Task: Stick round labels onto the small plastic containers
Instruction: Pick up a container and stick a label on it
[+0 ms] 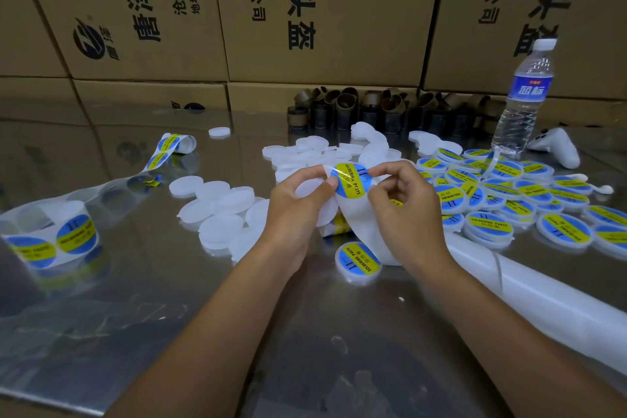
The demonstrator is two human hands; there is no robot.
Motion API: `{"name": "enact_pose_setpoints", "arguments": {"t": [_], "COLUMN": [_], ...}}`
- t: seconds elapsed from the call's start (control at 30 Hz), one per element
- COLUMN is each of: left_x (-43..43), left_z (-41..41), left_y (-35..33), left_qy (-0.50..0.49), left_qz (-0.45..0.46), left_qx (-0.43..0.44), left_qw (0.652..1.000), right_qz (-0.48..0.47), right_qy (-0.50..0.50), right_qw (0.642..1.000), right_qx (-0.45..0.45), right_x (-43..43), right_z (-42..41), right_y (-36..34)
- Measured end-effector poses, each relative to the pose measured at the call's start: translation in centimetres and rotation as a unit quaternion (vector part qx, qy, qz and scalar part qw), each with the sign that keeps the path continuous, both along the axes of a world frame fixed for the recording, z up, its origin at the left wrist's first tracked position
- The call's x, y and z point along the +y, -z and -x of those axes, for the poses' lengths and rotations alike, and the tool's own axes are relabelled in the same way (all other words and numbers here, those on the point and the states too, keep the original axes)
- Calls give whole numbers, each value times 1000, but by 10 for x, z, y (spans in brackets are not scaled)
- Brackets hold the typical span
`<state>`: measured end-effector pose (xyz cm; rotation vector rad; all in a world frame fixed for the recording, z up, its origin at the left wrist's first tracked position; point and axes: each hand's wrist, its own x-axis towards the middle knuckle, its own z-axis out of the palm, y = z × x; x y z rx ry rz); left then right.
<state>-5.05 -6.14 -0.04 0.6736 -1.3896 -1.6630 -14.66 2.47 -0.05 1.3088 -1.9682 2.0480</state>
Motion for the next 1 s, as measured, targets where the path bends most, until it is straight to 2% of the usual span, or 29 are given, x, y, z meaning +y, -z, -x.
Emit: {"name": "enact_pose_setpoints", "arguments": {"t": [0.2, 0.47, 0.8, 1.0], "left_x": [1, 3, 6, 7], "left_z": [-2, -3, -3, -4], "left_y": [-3, -3, -3, -4], "left_qy": [-26, -35, 33, 49], "left_qz": [38, 106, 120, 116], "left_qx": [4, -11, -65, -56], "left_qw": [999, 994, 990, 990], "right_qz": [-51, -48, -64, -58], "right_qy": [102, 115, 122, 123], "right_qw": [979, 949, 945, 950], "right_qx": [168, 291, 298, 280], "right_x": [1, 3, 4, 4], "right_z": [4, -3, 2, 3], "right_y": [5, 3, 3, 4]}}
